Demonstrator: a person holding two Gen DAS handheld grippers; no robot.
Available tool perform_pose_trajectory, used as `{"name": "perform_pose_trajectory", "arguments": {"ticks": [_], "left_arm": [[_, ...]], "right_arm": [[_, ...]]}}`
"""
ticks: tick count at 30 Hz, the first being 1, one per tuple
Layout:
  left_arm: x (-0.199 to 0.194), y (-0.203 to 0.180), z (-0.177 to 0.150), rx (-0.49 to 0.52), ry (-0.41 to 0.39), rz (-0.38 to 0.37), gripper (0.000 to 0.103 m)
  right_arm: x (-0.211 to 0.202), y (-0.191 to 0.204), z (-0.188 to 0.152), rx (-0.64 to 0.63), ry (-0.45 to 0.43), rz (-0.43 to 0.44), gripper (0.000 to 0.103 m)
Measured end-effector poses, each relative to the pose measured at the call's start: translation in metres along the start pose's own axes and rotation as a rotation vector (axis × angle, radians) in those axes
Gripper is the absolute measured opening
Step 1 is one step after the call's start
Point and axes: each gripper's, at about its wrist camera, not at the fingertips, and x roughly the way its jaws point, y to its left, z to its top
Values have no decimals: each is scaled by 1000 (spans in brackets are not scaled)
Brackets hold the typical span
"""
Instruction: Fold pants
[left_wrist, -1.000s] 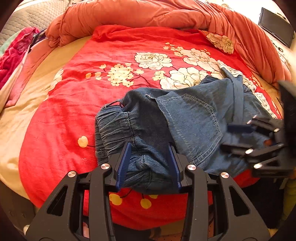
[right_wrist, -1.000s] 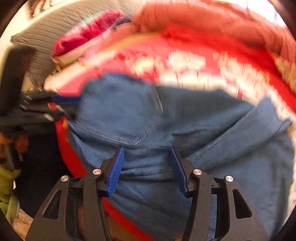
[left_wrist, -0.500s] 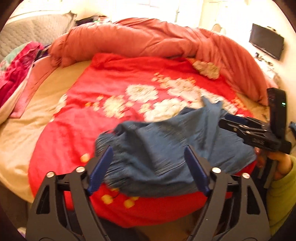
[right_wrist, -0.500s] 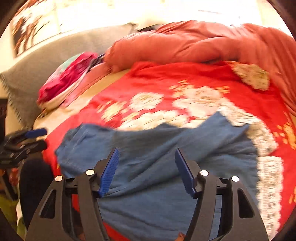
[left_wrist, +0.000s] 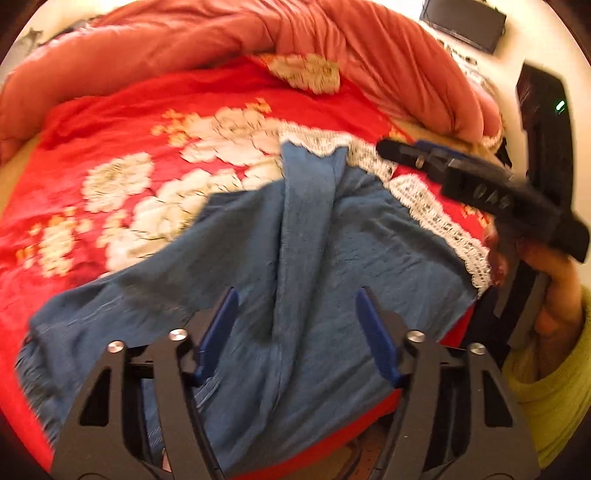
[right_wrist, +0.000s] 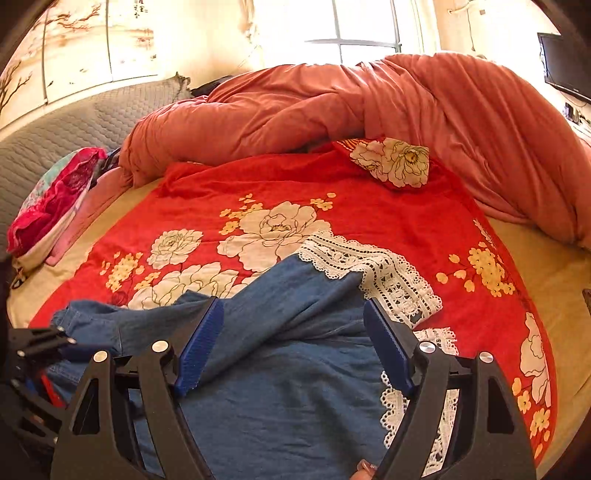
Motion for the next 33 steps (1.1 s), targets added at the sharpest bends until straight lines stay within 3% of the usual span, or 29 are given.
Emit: {"name": "perform_pose_trajectory", "arguments": {"ticks": [3, 6, 10, 12, 16, 20, 23, 24, 25, 29, 33], "left_arm": [[21, 2, 8, 9, 31, -11, 43], [38, 9, 11, -18, 42, -43, 19], [50, 14, 9, -72, 53, -115, 4], [53, 9, 8, -70, 64, -158, 3], [50, -9, 3, 11, 50, -140, 3], [51, -8, 2, 7, 54, -150, 3], [52, -6, 2, 5, 55, -153, 3], [53, -5, 1, 5, 55, -155, 3], [53, -5, 1, 5, 55, -155, 3], [54, 0, 5, 5, 48, -141, 3], [54, 10, 8, -16, 31, -130, 4]], "right_arm": [[11, -5, 10, -16, 9, -18, 77], [27, -10, 20, -14, 42, -3, 77], [63, -17, 28, 3, 149, 2, 77], [87, -16, 33, -17, 219, -41, 77], [131, -12, 45, 8, 291, -63, 77], [163, 2, 57, -44, 303, -110, 77], [188, 1, 61, -7, 335, -141, 77], [194, 0, 62, -8, 339, -147, 73], [199, -1, 61, -24, 343, -159, 56], [197, -13, 59, -15, 333, -119, 18], [176, -34, 60, 93, 287, -29, 10]]}}
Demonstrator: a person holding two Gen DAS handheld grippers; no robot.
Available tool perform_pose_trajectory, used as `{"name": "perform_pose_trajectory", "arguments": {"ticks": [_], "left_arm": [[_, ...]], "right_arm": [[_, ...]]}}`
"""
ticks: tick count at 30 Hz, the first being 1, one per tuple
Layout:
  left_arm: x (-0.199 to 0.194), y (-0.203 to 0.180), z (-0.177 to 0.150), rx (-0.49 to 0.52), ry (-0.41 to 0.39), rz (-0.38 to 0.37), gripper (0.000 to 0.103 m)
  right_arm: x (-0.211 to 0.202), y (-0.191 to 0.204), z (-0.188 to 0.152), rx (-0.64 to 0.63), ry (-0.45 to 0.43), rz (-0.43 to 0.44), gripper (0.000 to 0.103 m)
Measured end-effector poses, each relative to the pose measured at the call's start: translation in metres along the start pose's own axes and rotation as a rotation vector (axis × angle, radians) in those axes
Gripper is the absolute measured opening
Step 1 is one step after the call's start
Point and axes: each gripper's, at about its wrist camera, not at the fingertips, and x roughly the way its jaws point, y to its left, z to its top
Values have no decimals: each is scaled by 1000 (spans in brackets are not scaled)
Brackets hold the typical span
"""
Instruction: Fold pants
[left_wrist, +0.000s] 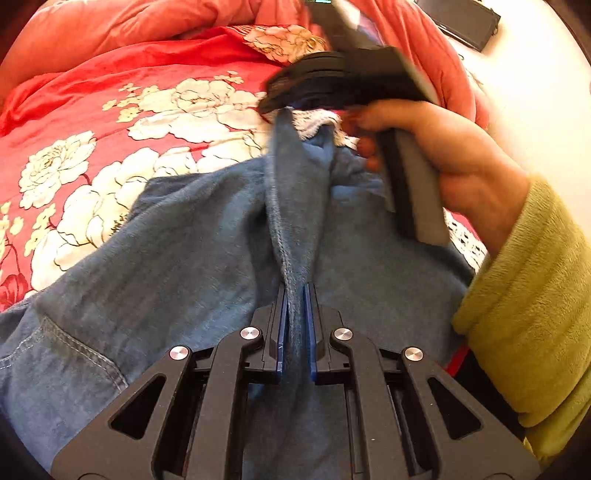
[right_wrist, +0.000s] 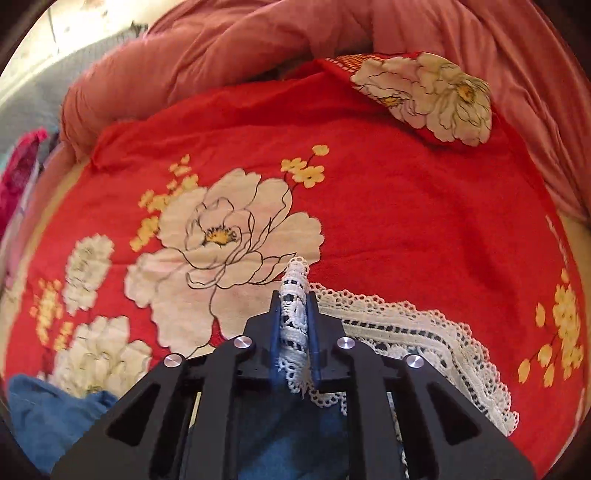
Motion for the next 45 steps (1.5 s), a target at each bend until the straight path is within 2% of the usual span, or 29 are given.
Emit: {"name": "perform_pose_trajectory", "arguments": {"ticks": [4, 7, 8, 10, 14, 20, 24, 27, 31, 34, 41, 45], "left_arm": [[0, 4, 0, 4, -24, 11, 11], [0, 3, 0, 14, -36, 10, 12], [1, 3, 1, 16, -35, 10, 11], [0, 4, 1, 14, -40, 12, 2], [-5, 10, 1, 13, -57, 24, 1], [-29, 12, 4, 32, -129, 32, 0], [-47, 13, 3, 35, -160, 20, 0], [-57, 10, 1, 45, -173, 3, 0], [-70, 1, -9, 83, -173, -24, 0], [-75, -10, -20, 126, -157, -35, 0], [-81, -20, -48, 168, -129, -44, 0], [-78, -21, -67, 180, -99, -46, 0]], "right_arm": [[-23, -14, -5, 69, -34, 68, 9], [-45, -22, -10, 106, -72, 103, 8], [-51, -24, -11, 107, -85, 104, 8], [-69, -29, -14, 115, -126, 105, 8], [-92, -42, -19, 159, -180, 119, 8], [-123, -66, -39, 235, -240, 151, 7], [-144, -78, -62, 327, -266, 227, 7], [-167, -84, -90, 368, -290, 231, 7], [-190, -94, -134, 445, -282, 255, 7], [-207, -94, -163, 459, -262, 232, 7], [-215, -88, -207, 456, -154, 199, 7], [-214, -84, -229, 451, -122, 177, 8]]}}
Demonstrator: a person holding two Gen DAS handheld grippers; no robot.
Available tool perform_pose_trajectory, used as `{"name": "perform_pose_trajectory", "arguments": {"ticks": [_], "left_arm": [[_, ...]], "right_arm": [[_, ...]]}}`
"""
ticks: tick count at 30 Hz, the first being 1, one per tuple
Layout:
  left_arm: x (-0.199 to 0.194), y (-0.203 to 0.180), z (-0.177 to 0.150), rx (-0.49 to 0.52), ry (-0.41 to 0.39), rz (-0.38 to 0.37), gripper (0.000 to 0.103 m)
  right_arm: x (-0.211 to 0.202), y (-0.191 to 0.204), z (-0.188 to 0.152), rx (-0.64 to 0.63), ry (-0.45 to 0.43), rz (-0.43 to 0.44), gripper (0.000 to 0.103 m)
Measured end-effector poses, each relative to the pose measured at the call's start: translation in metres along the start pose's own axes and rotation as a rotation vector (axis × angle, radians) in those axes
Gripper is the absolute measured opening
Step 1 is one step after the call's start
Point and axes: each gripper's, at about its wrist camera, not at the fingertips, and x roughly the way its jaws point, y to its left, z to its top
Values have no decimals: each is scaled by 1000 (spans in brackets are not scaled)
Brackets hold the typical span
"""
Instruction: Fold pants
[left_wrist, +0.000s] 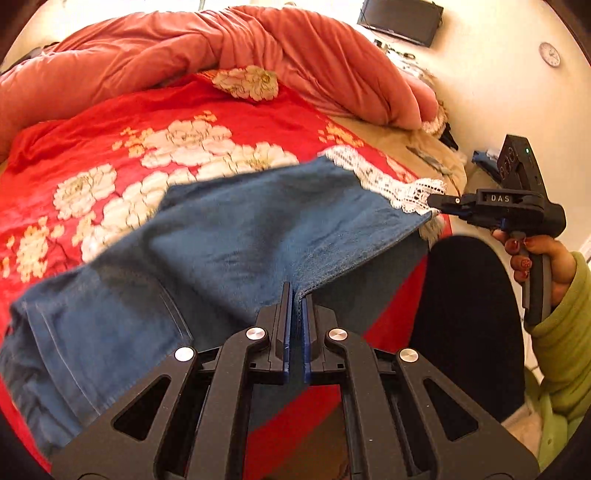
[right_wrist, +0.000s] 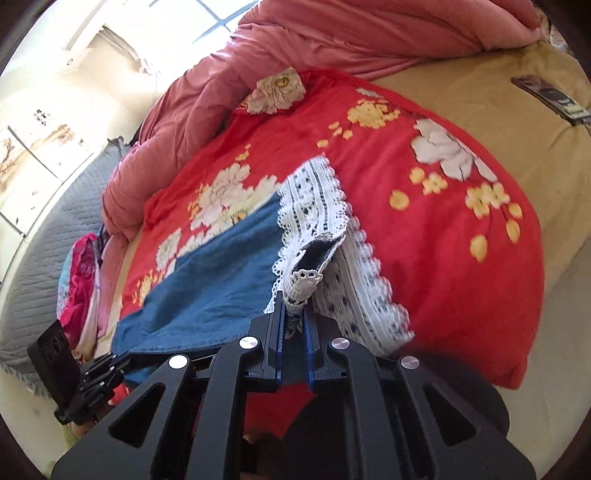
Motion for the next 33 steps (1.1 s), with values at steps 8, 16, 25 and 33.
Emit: {"name": "perform_pose_trajectory", "arguments": {"ticks": [8, 16, 25, 33], "left_arm": [[13, -15, -9, 75, 46, 14, 1], [35, -14, -16, 99, 126, 62, 3], [38, -17, -18, 121, 144, 69, 3], [33, -18, -29, 97, 143, 69, 11]], "right_arm": [[-6, -11, -11, 32, -3, -44, 8], [-9, -15, -11, 1, 27, -121, 29], [-25, 42, -4, -279, -73, -171, 54], [70, 138, -28, -569, 135, -18, 60]]}}
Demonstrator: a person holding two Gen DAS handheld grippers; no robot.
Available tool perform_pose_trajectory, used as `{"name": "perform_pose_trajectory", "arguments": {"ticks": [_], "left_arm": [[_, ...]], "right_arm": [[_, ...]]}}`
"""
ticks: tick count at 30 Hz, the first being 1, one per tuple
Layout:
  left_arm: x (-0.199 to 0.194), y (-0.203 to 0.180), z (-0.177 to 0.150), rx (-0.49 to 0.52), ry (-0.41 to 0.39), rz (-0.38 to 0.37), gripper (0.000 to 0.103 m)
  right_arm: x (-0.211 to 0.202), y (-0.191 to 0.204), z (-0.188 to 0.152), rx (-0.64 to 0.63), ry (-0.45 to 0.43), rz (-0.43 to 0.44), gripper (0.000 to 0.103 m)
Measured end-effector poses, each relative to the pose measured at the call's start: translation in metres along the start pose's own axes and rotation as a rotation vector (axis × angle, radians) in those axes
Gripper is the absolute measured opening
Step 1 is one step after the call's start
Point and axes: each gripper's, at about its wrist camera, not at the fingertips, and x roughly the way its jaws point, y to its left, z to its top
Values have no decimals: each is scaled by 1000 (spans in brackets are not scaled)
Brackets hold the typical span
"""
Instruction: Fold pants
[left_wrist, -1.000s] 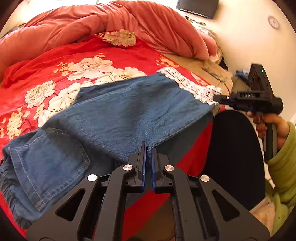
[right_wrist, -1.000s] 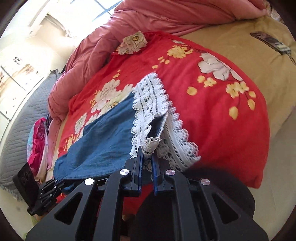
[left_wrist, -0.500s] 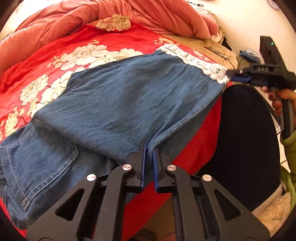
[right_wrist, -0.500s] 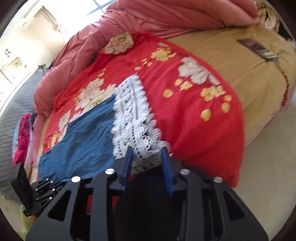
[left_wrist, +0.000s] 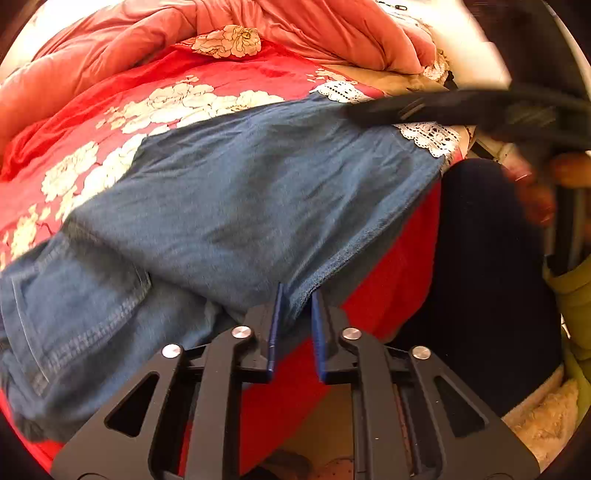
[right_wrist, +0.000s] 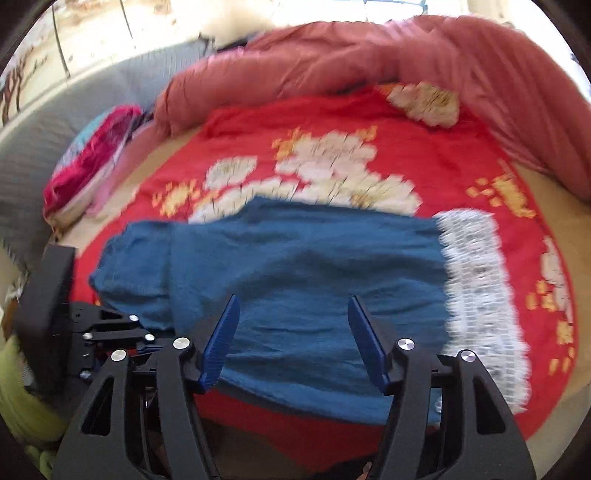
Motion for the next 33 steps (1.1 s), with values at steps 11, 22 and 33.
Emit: {"name": "perform_pose_trajectory", "arguments": {"ticks": [11, 22, 33], "left_arm": [[-81, 28, -26, -245, -210, -22, 31], [-148, 117, -79, -642, -256, 307, 61], [-102, 147, -81, -763, -137, 202, 42]], "right_arm": [[31, -16, -16, 109, 48, 29, 65], [5, -1, -7, 30, -170, -2, 82], [22, 12, -13, -17, -81, 34, 90]]}}
